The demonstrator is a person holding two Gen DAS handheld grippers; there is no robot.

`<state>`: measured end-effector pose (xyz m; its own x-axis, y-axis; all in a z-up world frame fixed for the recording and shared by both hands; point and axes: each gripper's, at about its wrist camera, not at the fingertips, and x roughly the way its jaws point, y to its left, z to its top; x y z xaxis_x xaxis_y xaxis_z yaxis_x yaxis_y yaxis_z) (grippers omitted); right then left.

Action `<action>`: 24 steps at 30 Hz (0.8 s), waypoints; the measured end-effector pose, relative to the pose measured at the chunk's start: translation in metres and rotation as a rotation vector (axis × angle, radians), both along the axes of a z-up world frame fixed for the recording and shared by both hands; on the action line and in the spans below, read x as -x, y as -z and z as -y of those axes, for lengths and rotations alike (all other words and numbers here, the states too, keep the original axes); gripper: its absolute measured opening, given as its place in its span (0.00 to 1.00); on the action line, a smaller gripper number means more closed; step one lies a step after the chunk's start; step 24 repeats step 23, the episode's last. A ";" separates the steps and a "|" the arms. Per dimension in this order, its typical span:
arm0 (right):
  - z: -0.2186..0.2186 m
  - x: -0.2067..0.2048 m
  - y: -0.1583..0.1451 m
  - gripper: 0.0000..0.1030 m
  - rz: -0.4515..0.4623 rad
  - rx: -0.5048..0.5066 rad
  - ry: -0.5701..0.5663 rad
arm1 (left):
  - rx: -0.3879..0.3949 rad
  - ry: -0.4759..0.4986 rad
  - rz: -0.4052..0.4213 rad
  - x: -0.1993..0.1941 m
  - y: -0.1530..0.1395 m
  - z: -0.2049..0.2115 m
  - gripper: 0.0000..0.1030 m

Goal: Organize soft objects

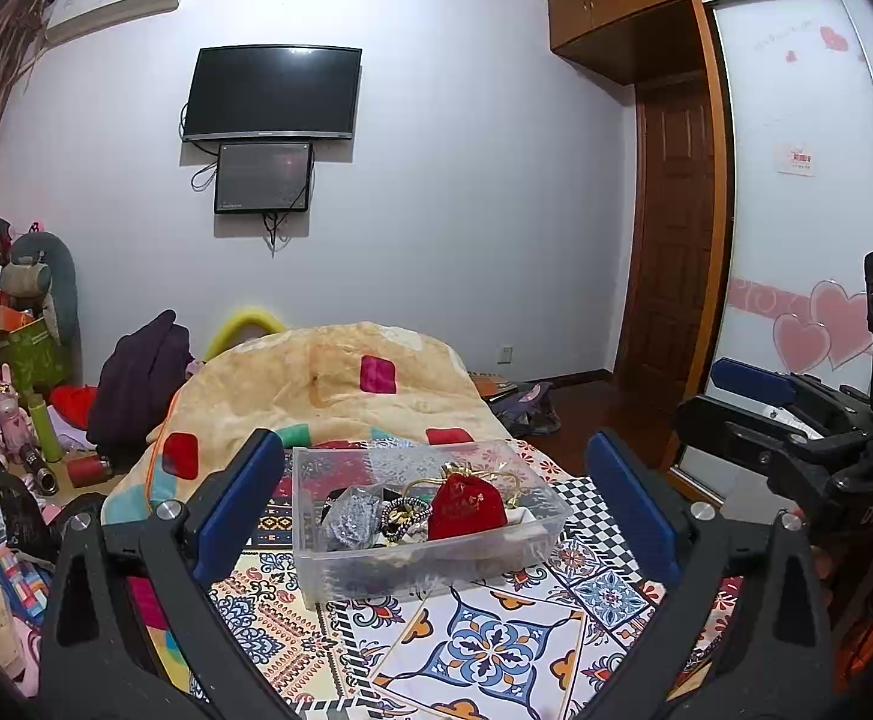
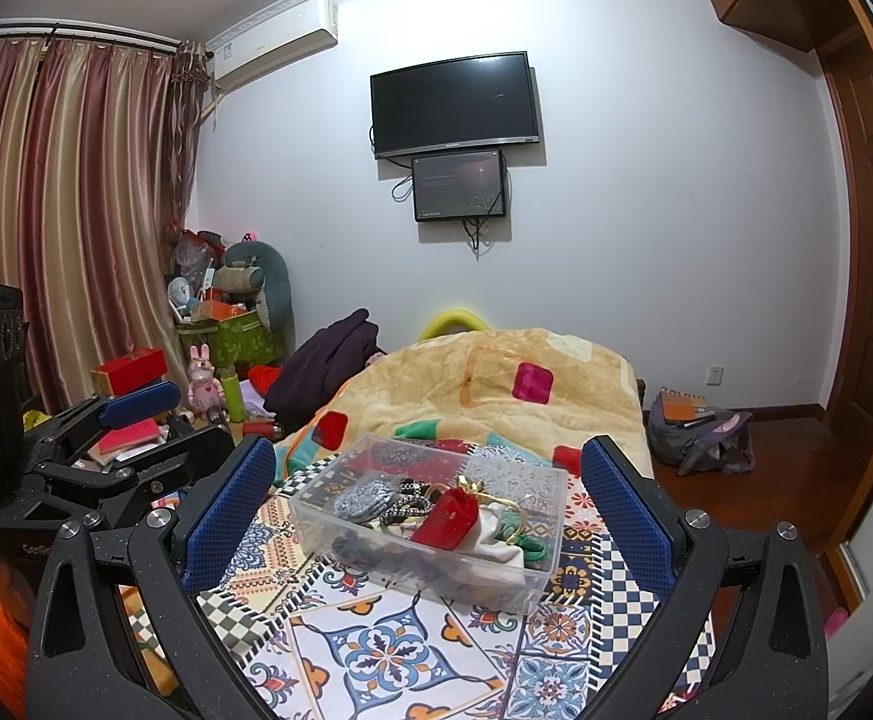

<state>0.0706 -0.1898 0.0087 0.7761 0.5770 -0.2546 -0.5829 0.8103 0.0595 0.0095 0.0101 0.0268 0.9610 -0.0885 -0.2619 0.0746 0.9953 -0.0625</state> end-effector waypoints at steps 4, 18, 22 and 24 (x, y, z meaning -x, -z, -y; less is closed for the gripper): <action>0.000 0.000 0.000 0.99 -0.001 0.001 0.000 | -0.001 0.000 -0.004 -0.001 0.000 0.001 1.00; -0.006 -0.004 0.005 1.00 -0.053 0.007 0.000 | 0.014 0.004 -0.025 -0.003 0.002 -0.001 1.00; -0.007 -0.007 0.008 1.00 -0.068 0.019 -0.002 | 0.014 0.010 -0.032 -0.003 0.003 0.000 1.00; -0.007 -0.007 0.008 1.00 -0.070 0.023 -0.003 | 0.014 0.012 -0.035 -0.003 0.003 0.000 1.00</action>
